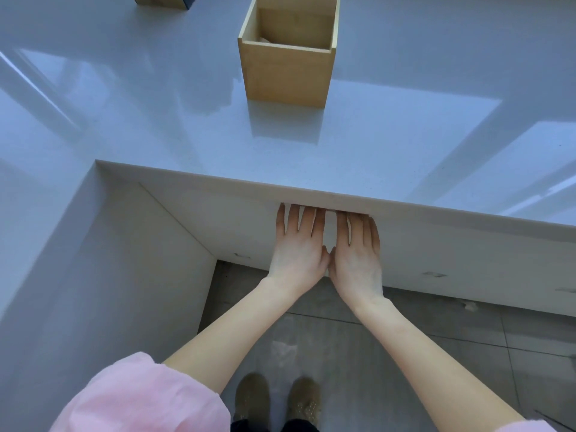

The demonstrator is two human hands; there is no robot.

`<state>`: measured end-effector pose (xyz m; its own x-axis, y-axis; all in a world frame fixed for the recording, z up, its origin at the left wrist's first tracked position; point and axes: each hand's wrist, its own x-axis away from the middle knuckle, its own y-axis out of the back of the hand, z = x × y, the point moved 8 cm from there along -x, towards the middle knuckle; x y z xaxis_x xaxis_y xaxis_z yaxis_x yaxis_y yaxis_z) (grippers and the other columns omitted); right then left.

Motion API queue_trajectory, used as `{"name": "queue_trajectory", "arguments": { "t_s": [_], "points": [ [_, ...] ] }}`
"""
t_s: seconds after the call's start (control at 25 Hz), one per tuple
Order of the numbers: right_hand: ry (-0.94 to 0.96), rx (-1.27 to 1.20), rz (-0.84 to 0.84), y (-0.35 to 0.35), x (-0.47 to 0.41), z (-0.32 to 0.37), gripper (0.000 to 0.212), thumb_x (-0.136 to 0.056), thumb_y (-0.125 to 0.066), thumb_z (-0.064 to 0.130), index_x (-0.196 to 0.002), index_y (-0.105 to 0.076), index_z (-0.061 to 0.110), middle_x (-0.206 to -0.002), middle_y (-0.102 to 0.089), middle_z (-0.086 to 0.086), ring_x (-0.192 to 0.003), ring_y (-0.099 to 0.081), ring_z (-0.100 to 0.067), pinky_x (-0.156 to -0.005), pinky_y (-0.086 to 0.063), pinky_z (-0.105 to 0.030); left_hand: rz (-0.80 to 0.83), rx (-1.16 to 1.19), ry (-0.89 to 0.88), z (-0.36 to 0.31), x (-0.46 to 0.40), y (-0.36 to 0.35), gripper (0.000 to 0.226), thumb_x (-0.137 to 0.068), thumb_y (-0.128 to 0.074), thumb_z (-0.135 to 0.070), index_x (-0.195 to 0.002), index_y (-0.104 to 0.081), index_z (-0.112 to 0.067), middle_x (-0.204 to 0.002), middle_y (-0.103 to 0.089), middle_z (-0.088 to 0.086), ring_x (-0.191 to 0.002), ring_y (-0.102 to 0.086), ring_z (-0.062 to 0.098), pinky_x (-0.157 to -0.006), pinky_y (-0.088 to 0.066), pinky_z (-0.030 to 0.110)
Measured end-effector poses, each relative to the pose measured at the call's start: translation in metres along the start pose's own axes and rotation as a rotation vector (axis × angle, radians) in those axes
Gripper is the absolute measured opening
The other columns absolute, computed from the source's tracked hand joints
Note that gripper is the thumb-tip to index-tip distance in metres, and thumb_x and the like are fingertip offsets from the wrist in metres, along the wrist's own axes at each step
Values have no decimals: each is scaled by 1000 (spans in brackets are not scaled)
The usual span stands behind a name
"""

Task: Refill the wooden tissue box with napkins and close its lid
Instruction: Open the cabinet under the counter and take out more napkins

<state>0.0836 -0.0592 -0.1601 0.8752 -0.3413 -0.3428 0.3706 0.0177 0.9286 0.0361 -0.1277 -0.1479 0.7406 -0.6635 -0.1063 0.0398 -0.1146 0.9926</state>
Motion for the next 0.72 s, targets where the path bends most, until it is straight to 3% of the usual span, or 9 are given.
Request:
{"name": "queue_trajectory", "arguments": {
  "t_s": [0.08,0.12,0.24,0.32,0.44,0.56,0.72],
  "points": [
    [-18,-50,-36,8,11,6,53,-69,-40,3,-120,-53,-2,-110,-62,-19,-108,-41,-27,-106,-32,-39,-32,40,19,0,13,6,61,-69,-34,-32,-121,-57,-10,-110,-66,9,-105,-60,32,-97,-43,52],
    [-25,-79,-47,13,16,7,51,-69,-44,0,-118,-56,1,-103,-62,-17,-101,-42,-25,-98,-38,-36,-57,56,32,2,21,8,60,-69,-33,-29,-123,-56,-12,-108,-66,7,-105,-57,29,-100,-39,51],
    [-53,-185,-31,29,35,11,40,-68,-67,-5,-106,-65,8,-81,-58,-12,-80,-39,-17,-56,-53,-28,-52,97,71,9,51,10,52,-73,-34,-24,-119,-56,-18,-107,-64,3,-108,-47,22,-100,-33,47],
    [-35,-272,19,34,51,20,32,-72,-71,-3,-102,-67,7,-76,-56,-11,-74,-46,-18,-46,-51,-25,-5,147,106,14,72,11,47,-75,-32,-24,-112,-61,-21,-108,-65,1,-111,-53,21,-98,-41,47],
    [-12,-376,98,40,74,36,28,-75,-72,0,-102,-68,7,-78,-58,-10,-69,-56,-20,-50,-52,-23,21,241,168,24,97,19,41,-79,-32,-24,-104,-64,-22,-109,-65,1,-112,-58,21,-99,-39,48],
    [-9,-467,174,43,99,49,28,-80,-68,6,-108,-67,9,-91,-62,-8,-76,-60,-17,-62,-55,-23,38,334,267,34,118,24,29,-83,-43,-26,-98,-67,-20,-118,-61,6,-117,-54,23,-104,-33,47],
    [-17,-519,247,46,120,67,28,-87,-52,24,-106,-69,12,-95,-67,-1,-80,-63,-9,-68,-48,-11,140,435,389,44,143,25,29,-91,-43,-38,-106,-62,-22,-147,-36,2,-138,-27,19,-113,-16,38]
  ]
}}
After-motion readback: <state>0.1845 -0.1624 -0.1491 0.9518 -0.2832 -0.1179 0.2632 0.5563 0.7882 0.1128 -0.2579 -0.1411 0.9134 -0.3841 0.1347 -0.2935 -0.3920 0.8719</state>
